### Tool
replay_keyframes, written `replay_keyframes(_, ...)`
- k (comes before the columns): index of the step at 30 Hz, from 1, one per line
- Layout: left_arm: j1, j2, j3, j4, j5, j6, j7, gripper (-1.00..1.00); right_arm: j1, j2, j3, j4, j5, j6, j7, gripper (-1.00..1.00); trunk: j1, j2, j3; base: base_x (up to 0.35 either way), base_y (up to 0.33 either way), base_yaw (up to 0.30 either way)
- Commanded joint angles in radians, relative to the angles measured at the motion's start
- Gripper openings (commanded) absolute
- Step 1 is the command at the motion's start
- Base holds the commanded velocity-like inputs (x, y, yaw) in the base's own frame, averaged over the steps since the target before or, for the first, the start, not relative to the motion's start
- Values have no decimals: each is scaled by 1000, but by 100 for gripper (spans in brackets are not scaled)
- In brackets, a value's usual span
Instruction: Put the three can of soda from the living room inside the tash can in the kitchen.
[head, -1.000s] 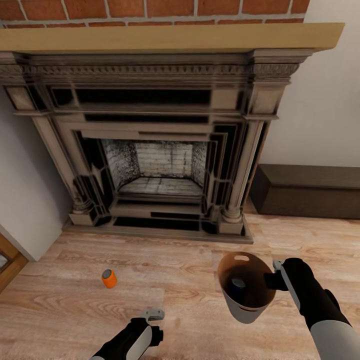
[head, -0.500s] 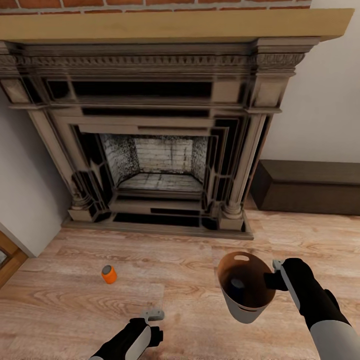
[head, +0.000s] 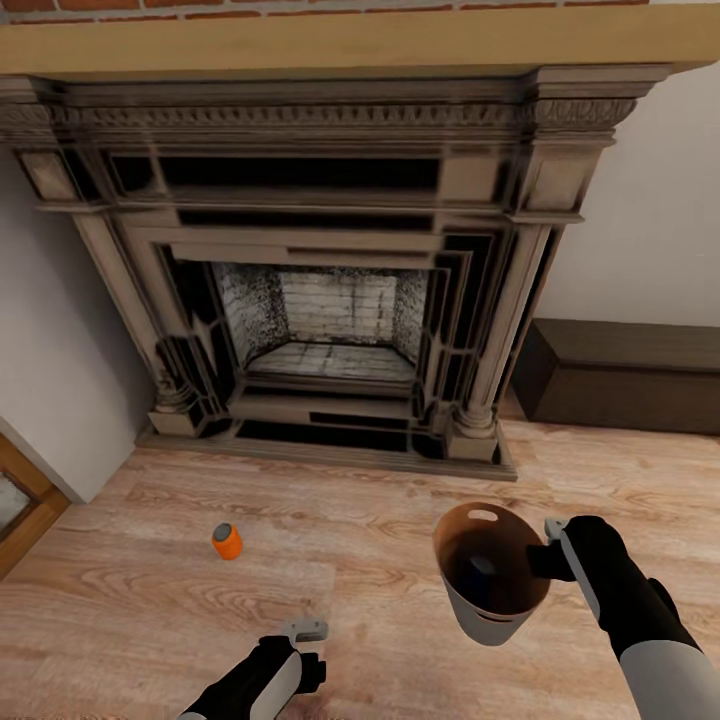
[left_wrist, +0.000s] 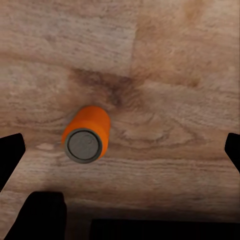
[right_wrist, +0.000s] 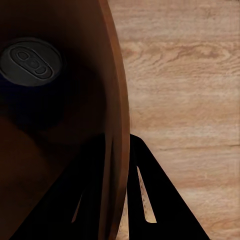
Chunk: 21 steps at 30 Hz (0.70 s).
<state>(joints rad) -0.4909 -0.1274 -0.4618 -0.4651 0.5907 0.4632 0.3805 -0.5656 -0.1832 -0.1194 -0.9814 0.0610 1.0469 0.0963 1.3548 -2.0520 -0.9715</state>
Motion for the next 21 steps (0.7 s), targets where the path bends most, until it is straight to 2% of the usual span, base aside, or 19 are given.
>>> replay_keyframes(1,0,0,-1,0,0,0,0,100,0,0,0,0,-12,0,5,-100,0,0,-1,0,0,204)
replay_keyframes(10,0,0,-1,0,-3,-1,0,100,0,0,0,0,-12,0,5,-100,0,0,-5,0,0,102)
replay_keyframes(21,0,0,-1,0,-5,0,0,100,0,-3,-2,-1,-13,0,5,-100,42,-77,-40,0,0,7)
